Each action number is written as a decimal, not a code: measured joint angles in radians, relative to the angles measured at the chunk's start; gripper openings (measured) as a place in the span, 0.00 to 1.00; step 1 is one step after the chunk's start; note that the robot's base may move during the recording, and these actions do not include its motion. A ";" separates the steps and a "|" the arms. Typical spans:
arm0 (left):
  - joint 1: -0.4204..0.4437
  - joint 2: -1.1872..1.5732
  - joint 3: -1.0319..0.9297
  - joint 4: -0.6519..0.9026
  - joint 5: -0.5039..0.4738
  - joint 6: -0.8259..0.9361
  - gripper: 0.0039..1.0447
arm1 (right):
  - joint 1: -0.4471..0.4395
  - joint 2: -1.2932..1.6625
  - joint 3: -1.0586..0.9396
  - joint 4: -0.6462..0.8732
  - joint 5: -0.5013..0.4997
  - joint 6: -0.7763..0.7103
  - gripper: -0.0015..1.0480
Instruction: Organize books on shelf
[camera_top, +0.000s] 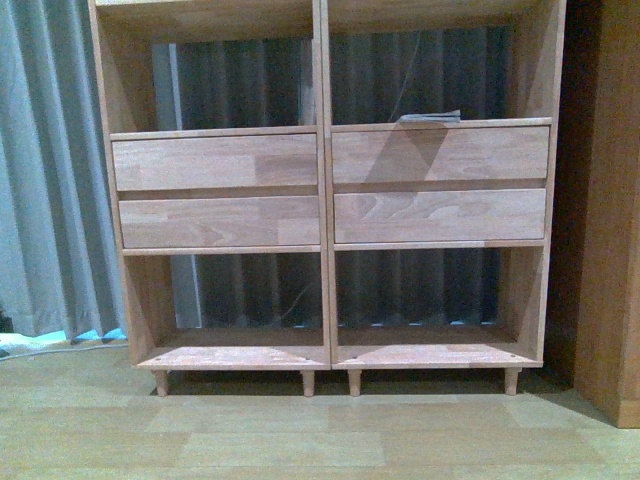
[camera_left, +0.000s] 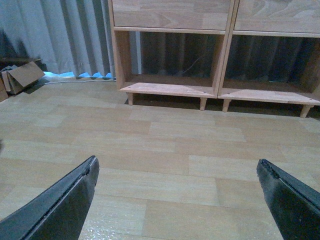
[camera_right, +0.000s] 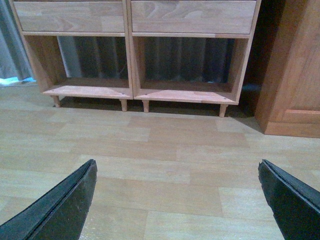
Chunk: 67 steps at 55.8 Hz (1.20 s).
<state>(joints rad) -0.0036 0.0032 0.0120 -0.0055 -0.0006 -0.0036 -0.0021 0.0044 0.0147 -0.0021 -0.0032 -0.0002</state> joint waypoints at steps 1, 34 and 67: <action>0.000 0.000 0.000 0.000 0.000 0.000 0.93 | 0.000 0.000 0.000 0.000 0.000 0.000 0.93; 0.000 0.000 0.000 0.000 0.000 0.000 0.93 | 0.000 0.000 0.000 0.000 0.000 0.000 0.93; 0.000 0.000 0.000 0.000 0.000 0.000 0.93 | 0.000 0.000 0.000 0.000 0.000 0.000 0.93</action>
<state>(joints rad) -0.0036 0.0029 0.0120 -0.0055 -0.0006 -0.0036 -0.0021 0.0044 0.0147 -0.0021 -0.0032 -0.0002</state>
